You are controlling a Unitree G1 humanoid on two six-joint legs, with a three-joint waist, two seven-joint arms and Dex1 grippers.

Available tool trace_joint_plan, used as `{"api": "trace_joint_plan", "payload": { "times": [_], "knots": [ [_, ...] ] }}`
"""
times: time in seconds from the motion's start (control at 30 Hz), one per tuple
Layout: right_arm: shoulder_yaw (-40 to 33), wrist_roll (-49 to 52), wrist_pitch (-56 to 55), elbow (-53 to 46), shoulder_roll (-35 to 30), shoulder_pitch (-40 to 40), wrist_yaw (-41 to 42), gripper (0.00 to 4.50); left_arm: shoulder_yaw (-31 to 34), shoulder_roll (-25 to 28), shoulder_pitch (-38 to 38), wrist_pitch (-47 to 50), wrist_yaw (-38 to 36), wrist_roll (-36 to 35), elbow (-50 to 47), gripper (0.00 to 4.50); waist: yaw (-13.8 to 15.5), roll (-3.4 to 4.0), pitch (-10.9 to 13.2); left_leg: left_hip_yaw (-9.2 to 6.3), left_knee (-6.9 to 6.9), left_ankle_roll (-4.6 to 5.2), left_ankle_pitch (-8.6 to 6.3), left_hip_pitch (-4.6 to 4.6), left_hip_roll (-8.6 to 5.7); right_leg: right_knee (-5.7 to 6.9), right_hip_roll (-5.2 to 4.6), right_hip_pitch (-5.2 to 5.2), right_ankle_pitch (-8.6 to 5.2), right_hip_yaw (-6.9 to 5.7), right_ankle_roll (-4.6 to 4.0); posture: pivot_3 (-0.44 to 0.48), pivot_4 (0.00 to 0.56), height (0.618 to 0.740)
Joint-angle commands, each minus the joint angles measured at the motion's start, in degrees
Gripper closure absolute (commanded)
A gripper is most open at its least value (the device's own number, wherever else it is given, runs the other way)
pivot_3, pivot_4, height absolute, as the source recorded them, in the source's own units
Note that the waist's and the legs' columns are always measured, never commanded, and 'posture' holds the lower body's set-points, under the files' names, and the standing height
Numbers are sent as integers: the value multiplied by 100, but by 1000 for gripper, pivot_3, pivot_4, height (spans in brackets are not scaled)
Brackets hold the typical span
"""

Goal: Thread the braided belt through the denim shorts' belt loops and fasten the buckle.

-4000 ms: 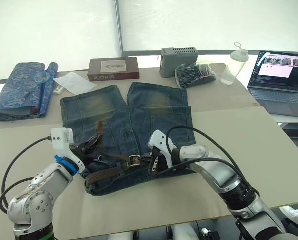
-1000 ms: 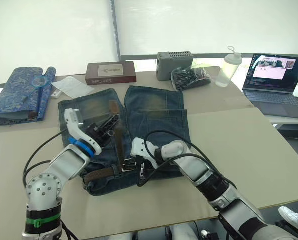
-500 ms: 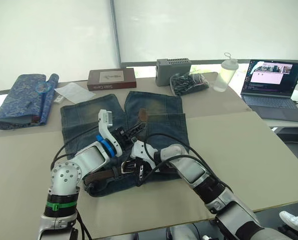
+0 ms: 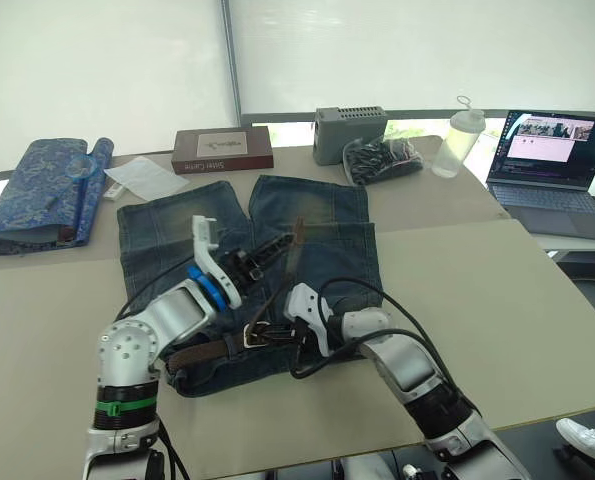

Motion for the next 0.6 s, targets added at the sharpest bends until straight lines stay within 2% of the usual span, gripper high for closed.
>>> {"api": "trace_joint_plan", "payload": {
  "times": [0.03, 0.13, 0.2, 0.23, 0.3, 0.4, 0.43, 0.6],
  "knots": [
    [-27, 46, 273, -142, -150, 183, -73, 4500, 437, 674, 130, 286, -197, -392, 159, 990, -14, 0, 4, 0, 0, 2, -1, -1, -1, 1, -2, -1, 0, -3, 0, 0, 150, 740],
    [2, 23, 276, -190, -191, 229, -162, 4500, 383, 1226, 222, 457, -669, 174, 218, 990, -7, 4, 9, 1, 0, 3, -1, 2, -2, 3, 19, 2, -2, -12, -1, 0, 150, 740],
    [-30, 99, 355, -254, -171, 255, -209, 4500, 264, 1580, 340, 417, -1293, 831, 98, 1510, 7, -4, 14, 2, 0, 4, -1, 3, -4, 1, 20, 6, -1, -16, -1, 0, 150, 740],
    [-65, 168, 449, -321, -168, 272, -219, 4500, 38, 1889, 510, 264, -1824, 1457, -147, 1829, 1, -7, 17, 2, 0, 3, 0, 4, -4, 0, 21, 9, -1, -20, -2, 0, 150, 740],
    [-168, 337, 647, -436, -140, 296, -234, 4500, -319, 2291, 818, -30, -2594, 2373, -518, 2763, -4, -6, 23, 2, 0, 2, 1, 4, -3, -5, 23, 8, 0, -19, -4, 0, 150, 740],
    [-385, 725, 1044, -643, -103, 318, -232, 4500, -813, 2643, 1295, -640, -3433, 3537, -932, 4131, -3, 3, 31, 3, -7, 3, -1, -1, 0, -15, 21, 4, -1, -15, -8, 0, 150, 740],
    [-456, 854, 1195, -720, -112, 326, -239, 4500, -1014, 2689, 1470, -901, -3647, 3954, -1034, 4428, -3, 7, 34, 3, -9, 5, -3, -5, 3, -23, 15, 3, -1, -12, -10, 0, 150, 740],
    [-723, 1352, 1713, -1082, -281, 362, -183, 4500, -1424, 2307, 1765, -1405, -3874, 4858, -1204, 4428, 38, 12, 48, -11, -12, 14, -9, -41, 9, -54, -23, -17, 7, -6, -12, 0, 150, 740]
  ]
}}
